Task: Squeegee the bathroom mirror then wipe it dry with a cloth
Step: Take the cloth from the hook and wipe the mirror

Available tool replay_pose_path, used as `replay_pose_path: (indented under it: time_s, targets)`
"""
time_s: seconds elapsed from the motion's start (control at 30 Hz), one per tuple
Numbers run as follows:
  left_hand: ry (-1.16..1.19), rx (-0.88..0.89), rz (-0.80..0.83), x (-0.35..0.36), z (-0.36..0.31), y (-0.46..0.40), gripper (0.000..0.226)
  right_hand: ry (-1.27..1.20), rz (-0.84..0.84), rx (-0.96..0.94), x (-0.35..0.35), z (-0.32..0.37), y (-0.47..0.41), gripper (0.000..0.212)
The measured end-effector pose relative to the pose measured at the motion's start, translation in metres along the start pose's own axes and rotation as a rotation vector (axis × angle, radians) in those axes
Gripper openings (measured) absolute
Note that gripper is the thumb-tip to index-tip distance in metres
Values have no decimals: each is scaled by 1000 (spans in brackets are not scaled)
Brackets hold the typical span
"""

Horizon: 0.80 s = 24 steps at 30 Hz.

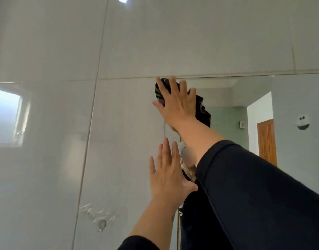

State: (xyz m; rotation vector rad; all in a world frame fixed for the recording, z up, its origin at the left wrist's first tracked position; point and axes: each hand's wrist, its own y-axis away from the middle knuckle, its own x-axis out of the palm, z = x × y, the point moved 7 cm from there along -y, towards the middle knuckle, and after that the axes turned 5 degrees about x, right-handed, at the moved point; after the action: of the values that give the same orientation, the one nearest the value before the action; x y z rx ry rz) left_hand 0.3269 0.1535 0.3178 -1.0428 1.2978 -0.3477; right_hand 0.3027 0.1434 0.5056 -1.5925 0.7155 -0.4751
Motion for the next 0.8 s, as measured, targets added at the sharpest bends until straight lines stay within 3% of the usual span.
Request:
replay_pose_path:
  time_s: [0.13,0.53,0.63,0.8]
  targets:
    - [-46,0,-16,5,4,-2,109,85,-75,-47,6,-1,-1,62]
    - [-52,-32,-101,9,5,-6,129,34,-22,124,1,-50,-18,52]
    - [-55,-39,-72,6,4,-4,127,17,-36,240,-3,-73,-16,52]
    - [6,-47,-142,-3,-9,-6,113,32,-58,175,-7,-88,1,51]
